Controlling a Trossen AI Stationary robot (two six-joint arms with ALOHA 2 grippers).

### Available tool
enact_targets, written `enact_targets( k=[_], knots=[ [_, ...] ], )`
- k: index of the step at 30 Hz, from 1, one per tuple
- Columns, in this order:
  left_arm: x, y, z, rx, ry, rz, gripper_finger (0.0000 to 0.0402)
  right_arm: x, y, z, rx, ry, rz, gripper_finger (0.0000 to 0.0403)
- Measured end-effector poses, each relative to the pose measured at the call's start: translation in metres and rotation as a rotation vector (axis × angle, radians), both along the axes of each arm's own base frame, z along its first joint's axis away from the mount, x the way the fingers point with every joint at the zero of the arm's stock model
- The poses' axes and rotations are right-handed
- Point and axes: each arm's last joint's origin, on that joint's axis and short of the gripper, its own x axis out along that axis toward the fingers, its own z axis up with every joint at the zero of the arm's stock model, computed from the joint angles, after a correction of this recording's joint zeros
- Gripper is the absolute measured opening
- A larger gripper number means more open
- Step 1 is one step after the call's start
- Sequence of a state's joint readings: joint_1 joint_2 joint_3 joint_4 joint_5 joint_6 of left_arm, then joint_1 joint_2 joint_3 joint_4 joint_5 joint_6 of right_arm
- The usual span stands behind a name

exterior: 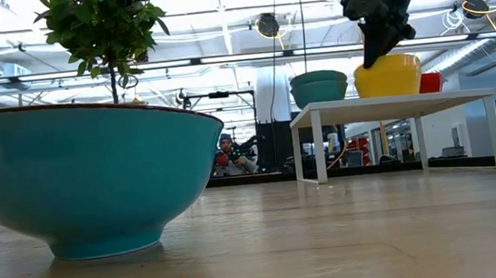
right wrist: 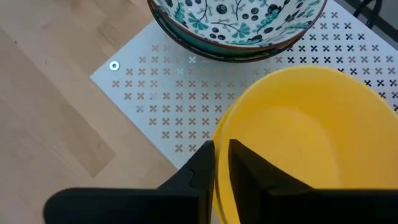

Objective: Pick & Place Mini bowls
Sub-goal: Stack the yellow bowl on the yellow bowl on the shelf

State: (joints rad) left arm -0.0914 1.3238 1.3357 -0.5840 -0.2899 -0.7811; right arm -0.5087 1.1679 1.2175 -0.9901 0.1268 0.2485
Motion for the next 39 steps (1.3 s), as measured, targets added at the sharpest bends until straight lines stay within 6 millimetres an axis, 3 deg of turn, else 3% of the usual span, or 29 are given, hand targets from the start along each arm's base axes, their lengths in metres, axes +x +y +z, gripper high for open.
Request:
enact_targets(
  k=[13,21,28,35,39],
  knots=[
    [0.0,0.0,0.0,-0.003,0.005,-0.002,0.0152,-0.006,0.003,0.007,-0.032,-0.022,0.027,0.011],
    [-0.001,0.0,-0.002,0.001,0.023,-0.004,0.0152,-0.024,0.019,0.025,0.031,-0.191,0.081,0.0112],
    [-0.001,-0.001,-0.002,-0.008,0.033,-0.046,0.0152,-0.019,0.047,0.03,0.181,-0.283,0.268,0.0111],
    [-0.004,-0.01,-0.006,-0.068,0.08,-0.163,0.0152,-0.016,0.087,0.021,0.327,-0.173,0.52,0.011],
    [-0.008,-0.014,-0.011,-0.066,0.142,-0.176,0.0152,-0.018,0.109,0.005,0.436,-0.11,0.657,0.011]
  ],
)
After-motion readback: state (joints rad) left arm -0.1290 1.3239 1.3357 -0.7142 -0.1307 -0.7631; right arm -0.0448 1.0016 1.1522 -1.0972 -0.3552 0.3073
